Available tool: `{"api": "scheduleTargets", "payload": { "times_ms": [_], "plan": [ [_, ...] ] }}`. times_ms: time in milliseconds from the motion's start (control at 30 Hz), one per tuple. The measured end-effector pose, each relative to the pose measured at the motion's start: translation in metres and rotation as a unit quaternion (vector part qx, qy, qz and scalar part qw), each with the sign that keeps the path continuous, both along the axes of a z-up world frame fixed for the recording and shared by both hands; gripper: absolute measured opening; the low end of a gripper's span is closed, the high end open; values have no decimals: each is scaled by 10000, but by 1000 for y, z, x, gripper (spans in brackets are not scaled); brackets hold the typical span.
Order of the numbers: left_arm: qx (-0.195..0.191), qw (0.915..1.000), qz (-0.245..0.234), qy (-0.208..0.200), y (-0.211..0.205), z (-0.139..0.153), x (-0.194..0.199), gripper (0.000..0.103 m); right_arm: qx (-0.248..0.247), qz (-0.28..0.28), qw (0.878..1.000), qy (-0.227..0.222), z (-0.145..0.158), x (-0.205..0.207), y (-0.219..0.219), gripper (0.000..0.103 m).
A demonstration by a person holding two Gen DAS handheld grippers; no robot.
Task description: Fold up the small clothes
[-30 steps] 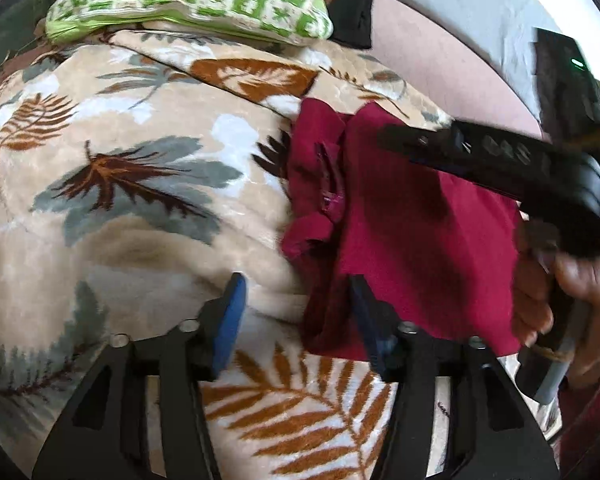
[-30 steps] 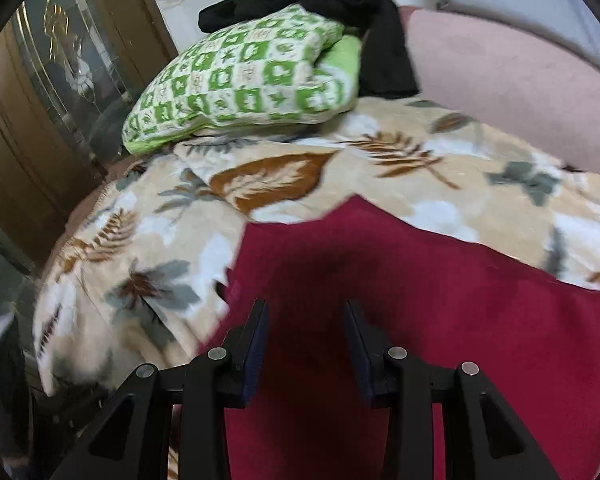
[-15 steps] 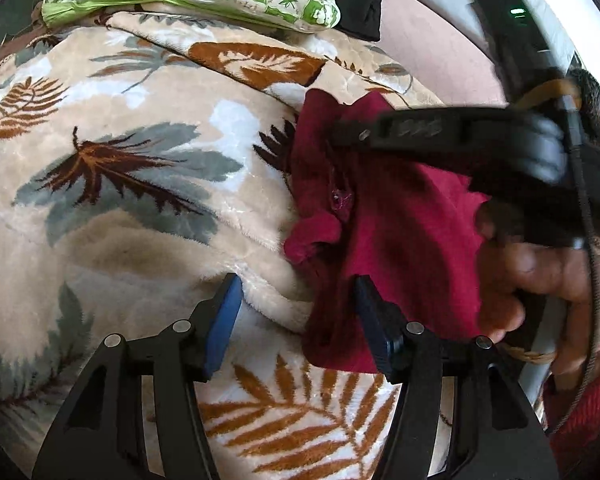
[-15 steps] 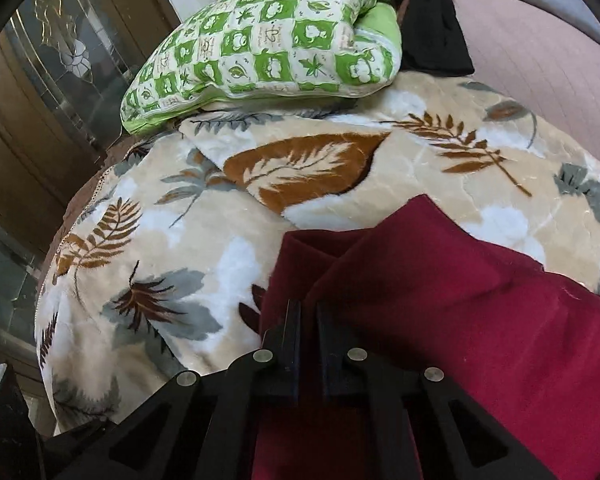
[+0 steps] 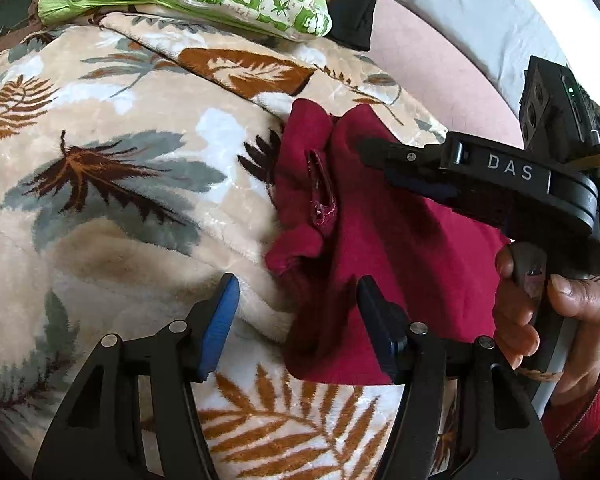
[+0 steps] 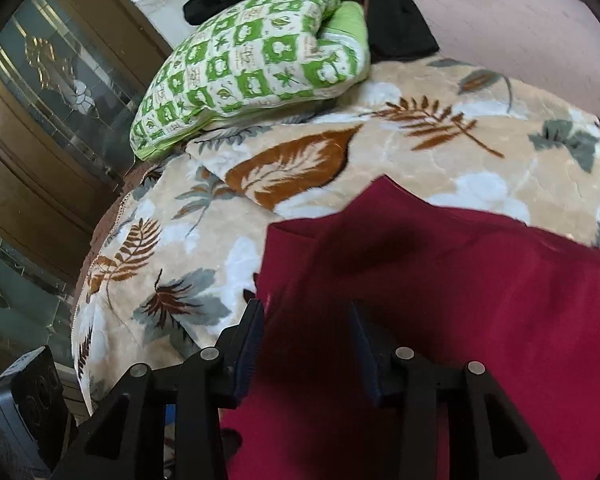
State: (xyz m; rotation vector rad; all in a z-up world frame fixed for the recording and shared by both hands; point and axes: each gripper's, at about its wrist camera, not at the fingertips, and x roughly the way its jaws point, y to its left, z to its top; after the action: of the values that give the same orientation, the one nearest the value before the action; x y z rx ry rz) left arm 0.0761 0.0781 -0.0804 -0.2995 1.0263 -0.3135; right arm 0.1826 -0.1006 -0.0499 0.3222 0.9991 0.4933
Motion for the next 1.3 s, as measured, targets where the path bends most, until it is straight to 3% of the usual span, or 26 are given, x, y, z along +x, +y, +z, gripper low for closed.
{"api": "scheduleTargets", "payload": {
  "times_ms": [167,333,567,600,633,733,867,933,1067,1200,1300],
  "plan": [
    [62,9999,-23,132,-5,-7,7,66,-107,-40,9999,124,-7,8,6,46],
    [-80,9998,14,183,-2,-10,10,68,-357,36,9991,203,-2,27,30,72],
    [-147,9996,60,219,3,-14,12,68,-1620,375,9855,348,-19,48,80,72],
    [-127,9997,55,209,2,-14,12,70,-1674,341,9849,267,-19,47,79,65],
    [-119,9997,48,191,1,-14,12,73,-1736,287,9842,192,-18,45,76,45],
    [-128,9998,35,141,-5,-14,16,81,-1135,243,9931,142,-12,40,48,21],
    [-65,10000,55,-20,-13,-15,21,84,-178,70,9997,130,1,31,10,17],
    [-83,9999,94,-89,-15,-18,26,84,-24,73,9999,128,4,27,3,16],
    [-436,9989,147,-47,-10,-22,37,83,-29,77,9998,154,3,27,5,16],
    [-548,9985,72,-57,-10,-23,40,62,-56,131,9998,162,3,26,6,16],
    [-410,9991,31,-128,-15,-23,36,59,-166,177,9995,213,2,28,9,16]
  ]
}}
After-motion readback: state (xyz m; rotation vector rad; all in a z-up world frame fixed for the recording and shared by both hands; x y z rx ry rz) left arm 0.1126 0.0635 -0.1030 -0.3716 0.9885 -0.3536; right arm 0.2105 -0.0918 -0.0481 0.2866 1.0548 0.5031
